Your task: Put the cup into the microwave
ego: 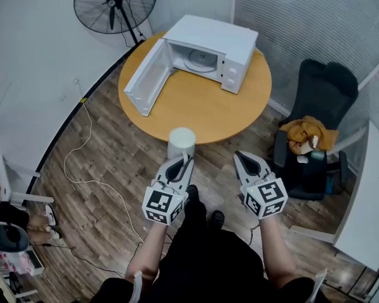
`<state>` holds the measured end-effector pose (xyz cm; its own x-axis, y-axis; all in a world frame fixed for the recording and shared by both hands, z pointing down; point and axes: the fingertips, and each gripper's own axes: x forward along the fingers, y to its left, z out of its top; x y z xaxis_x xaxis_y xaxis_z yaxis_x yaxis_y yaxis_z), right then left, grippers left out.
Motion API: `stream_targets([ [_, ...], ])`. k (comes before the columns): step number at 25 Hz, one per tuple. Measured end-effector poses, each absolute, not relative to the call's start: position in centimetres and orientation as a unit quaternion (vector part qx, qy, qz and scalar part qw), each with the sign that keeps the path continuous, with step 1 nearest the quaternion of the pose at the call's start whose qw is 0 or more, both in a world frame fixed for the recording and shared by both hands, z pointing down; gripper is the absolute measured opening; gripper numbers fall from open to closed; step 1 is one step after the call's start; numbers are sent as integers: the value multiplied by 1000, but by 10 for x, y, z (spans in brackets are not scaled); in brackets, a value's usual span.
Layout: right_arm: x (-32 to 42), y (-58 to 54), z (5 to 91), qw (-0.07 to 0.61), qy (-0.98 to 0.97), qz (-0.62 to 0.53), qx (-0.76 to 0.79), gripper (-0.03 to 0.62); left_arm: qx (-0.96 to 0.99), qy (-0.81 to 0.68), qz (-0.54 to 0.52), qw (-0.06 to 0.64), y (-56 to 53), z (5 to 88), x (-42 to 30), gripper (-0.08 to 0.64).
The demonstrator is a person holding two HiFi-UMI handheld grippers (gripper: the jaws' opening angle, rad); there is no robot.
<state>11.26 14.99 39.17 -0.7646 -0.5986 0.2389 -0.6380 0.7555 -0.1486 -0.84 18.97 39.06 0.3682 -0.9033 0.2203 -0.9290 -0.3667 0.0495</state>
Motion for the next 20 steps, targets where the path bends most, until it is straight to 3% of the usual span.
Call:
stream_targets([
  [20, 41, 46, 390, 90, -910, 123, 385, 8, 859, -502, 63, 74, 69, 390, -76, 28],
])
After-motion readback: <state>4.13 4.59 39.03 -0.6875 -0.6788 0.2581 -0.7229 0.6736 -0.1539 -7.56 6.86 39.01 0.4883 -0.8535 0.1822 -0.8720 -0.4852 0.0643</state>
